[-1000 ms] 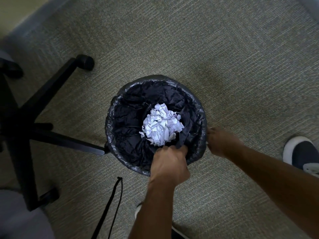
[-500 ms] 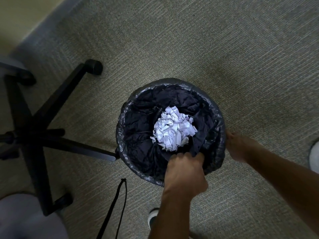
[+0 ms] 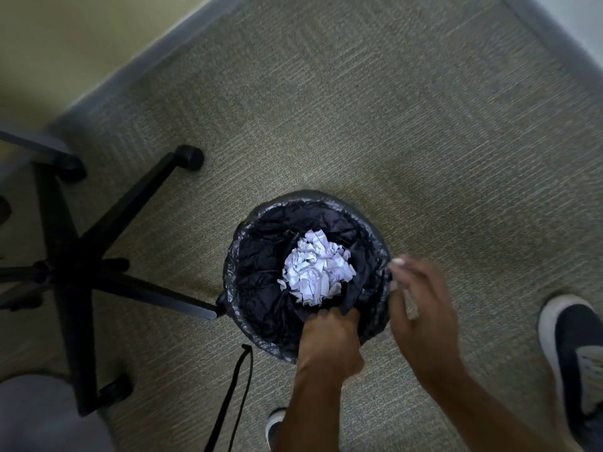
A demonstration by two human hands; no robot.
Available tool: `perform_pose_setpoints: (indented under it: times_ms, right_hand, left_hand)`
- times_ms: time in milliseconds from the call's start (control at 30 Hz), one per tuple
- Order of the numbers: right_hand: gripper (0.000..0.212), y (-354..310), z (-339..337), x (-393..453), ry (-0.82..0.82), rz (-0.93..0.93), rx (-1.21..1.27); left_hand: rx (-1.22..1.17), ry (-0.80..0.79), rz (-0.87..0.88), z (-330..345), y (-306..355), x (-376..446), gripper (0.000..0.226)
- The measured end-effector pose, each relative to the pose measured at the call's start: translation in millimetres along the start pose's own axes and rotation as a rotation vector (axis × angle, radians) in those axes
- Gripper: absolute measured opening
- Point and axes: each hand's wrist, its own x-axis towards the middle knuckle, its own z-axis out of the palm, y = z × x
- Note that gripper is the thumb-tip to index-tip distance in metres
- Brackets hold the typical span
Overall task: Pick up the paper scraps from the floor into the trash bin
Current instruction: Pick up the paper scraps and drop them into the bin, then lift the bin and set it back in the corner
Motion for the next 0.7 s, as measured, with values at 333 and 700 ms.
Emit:
perform_pose_setpoints:
  times_ms: [333, 700]
  right_hand:
    - [0.035, -7, -9, 34, -0.343, -0.451, -0.134]
    - [0.034, -19, -16, 41, -0.546, 0.381, 0.03]
  left_hand:
    - [0.027, 0.121, 0.06, 5, -21, -33, 0.067]
    - [-0.318, 0.582, -0.743, -18, -43, -48, 0.079]
